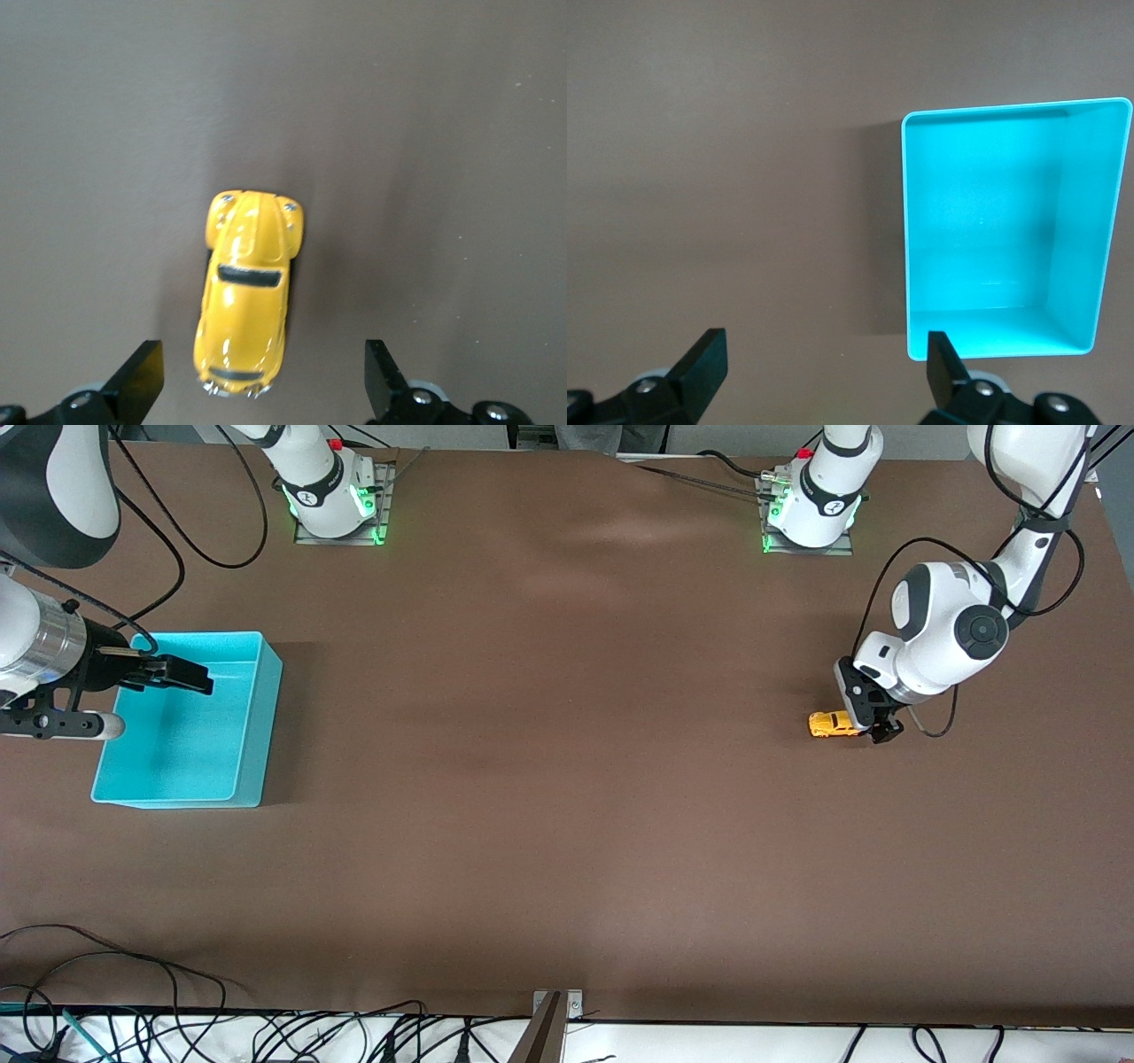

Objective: Wind up and store yellow beetle car
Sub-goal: 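Lower the left gripper and close it on the yellow car, then press the car down and drag it backward with the left gripper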

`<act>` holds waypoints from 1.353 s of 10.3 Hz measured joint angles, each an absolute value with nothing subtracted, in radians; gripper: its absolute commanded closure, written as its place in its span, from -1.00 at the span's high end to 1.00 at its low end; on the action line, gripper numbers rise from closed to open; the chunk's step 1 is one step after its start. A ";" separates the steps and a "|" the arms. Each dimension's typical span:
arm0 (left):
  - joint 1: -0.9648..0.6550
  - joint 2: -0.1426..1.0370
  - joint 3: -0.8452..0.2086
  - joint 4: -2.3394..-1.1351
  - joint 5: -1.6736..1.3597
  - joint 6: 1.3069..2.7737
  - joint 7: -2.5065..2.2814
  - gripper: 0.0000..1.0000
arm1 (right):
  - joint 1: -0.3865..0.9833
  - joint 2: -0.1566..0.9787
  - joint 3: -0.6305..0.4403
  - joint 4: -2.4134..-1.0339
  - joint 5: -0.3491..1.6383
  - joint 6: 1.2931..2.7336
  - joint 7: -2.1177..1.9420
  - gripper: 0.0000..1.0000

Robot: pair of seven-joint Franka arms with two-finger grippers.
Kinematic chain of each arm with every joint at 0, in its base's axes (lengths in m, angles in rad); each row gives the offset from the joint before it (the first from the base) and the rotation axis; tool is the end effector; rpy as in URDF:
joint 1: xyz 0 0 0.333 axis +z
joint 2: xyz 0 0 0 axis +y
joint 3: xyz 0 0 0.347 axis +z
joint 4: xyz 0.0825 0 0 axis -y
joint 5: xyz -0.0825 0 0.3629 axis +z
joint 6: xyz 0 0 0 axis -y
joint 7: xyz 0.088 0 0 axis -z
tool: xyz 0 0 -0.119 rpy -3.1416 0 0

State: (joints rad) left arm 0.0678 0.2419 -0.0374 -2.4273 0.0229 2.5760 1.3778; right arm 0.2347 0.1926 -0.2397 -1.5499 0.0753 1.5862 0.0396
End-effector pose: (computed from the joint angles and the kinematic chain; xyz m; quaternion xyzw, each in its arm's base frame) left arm 0.4782 0.0140 0.2379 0.7746 -0.6307 -0.0362 0.0292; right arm 0.5864 0.0182 0.5487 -0.9967 0.0252 0.0755 0.0134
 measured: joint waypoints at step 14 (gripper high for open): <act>0.031 0.298 -0.041 -2.386 0.027 2.631 1.605 -1.00 | 0.235 0.193 -0.240 -1.555 0.075 1.594 0.039 1.00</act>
